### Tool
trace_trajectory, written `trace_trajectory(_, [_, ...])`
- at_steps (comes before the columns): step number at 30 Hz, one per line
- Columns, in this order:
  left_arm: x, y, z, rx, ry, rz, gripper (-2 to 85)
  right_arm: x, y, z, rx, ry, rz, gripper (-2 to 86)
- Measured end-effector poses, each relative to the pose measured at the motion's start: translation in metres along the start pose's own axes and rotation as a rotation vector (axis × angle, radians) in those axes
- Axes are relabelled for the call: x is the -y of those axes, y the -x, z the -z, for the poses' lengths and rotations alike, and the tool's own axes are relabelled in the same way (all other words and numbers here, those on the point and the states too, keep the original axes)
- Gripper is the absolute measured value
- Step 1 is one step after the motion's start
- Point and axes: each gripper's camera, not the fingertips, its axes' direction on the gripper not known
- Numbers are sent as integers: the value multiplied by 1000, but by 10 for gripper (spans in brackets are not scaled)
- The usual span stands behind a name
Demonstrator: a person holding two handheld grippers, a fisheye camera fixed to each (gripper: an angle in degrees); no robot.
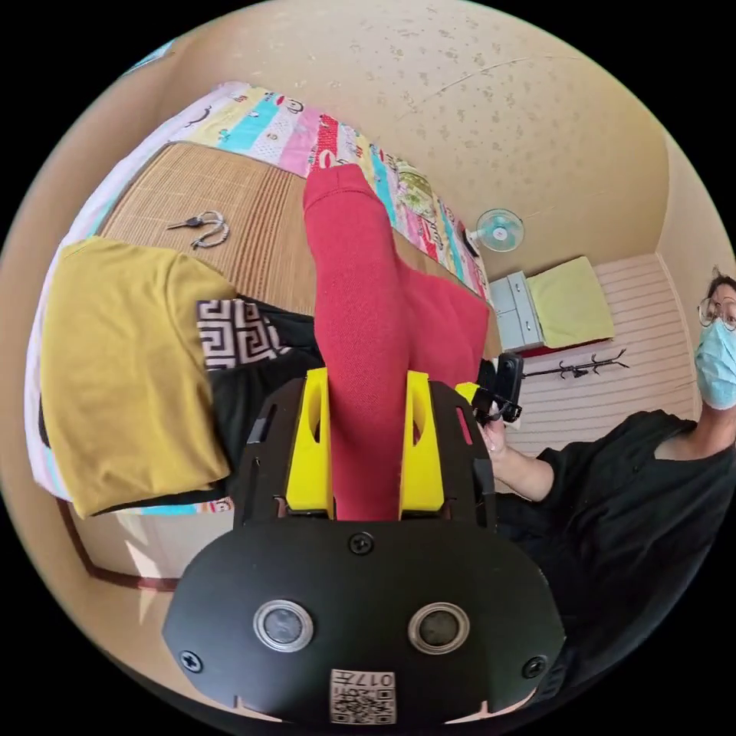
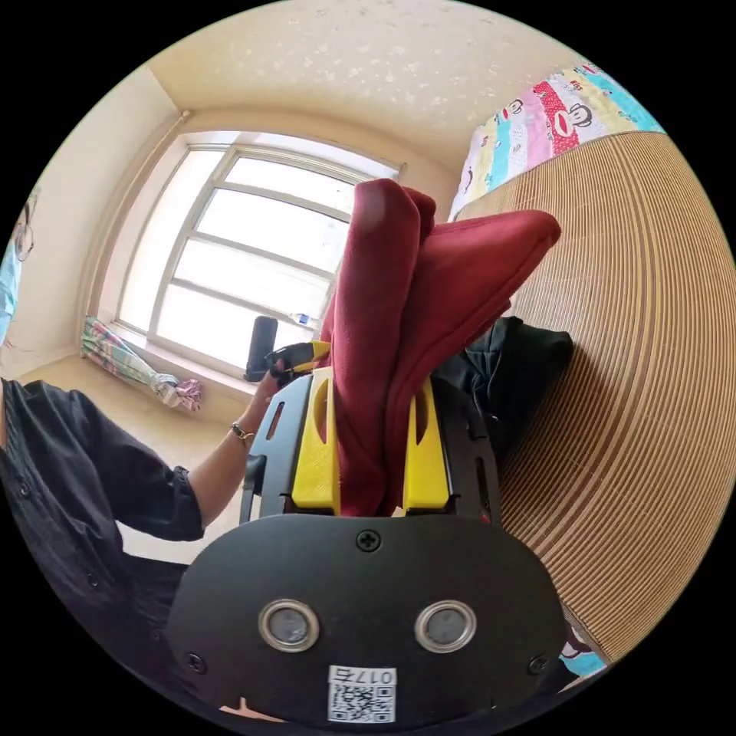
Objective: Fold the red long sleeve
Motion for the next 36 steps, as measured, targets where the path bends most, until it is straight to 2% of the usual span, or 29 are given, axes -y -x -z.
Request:
trace_trajectory(2, [-13, 28, 9, 4, -59, 130, 146, 9, -23, -62, -158, 166, -111, 129])
trace_trajectory(3, [-25, 30, 20, -39, -151, 146, 146, 11, -25, -71, -186, 193, -114, 130])
trace_trajectory(6, [-51, -3, 27, -128, -315, 56, 131, 25, -14, -82, -237, 219, -45, 133])
trace_trajectory(8, [-55, -28, 2, -132, -257, 13, 111, 34, -3, -84, -250, 265, -8, 133])
trace_trajectory(10, [-56, -42, -39, 37, -130, 55, 100, 41, 1, -83, -243, 286, -7, 134])
trace_trajectory(12, [-65, -52, -66, 223, -128, 81, 61, 49, 5, -78, -239, 317, -18, 133])
trace_trajectory(15, [-58, -67, -54, 178, -67, 122, 54, 56, 17, -42, -228, 333, -41, 128])
trace_trajectory(21, [-61, -141, -26, 205, -100, -42, 87, 15, 63, 126, -421, 167, -91, 108])
trace_trajectory(23, [-62, -172, -26, 169, -123, -112, 85, -13, 72, 201, -519, 84, -167, 80])
trace_trajectory(27, [-54, -274, -54, 143, -104, -325, 77, -62, 59, 291, -704, 99, -358, 31])
trace_trajectory(29, [-53, -322, -74, 114, -99, -397, 73, -98, 57, 357, -768, -7, -439, 27])
trace_trajectory(33, [-52, -418, -123, -146, -65, -472, 63, -155, 60, 468, -841, -268, -562, 41])
trace_trajectory(36, [-59, -494, -152, -201, -79, -582, 62, -209, 56, 552, -890, -460, -666, 59])
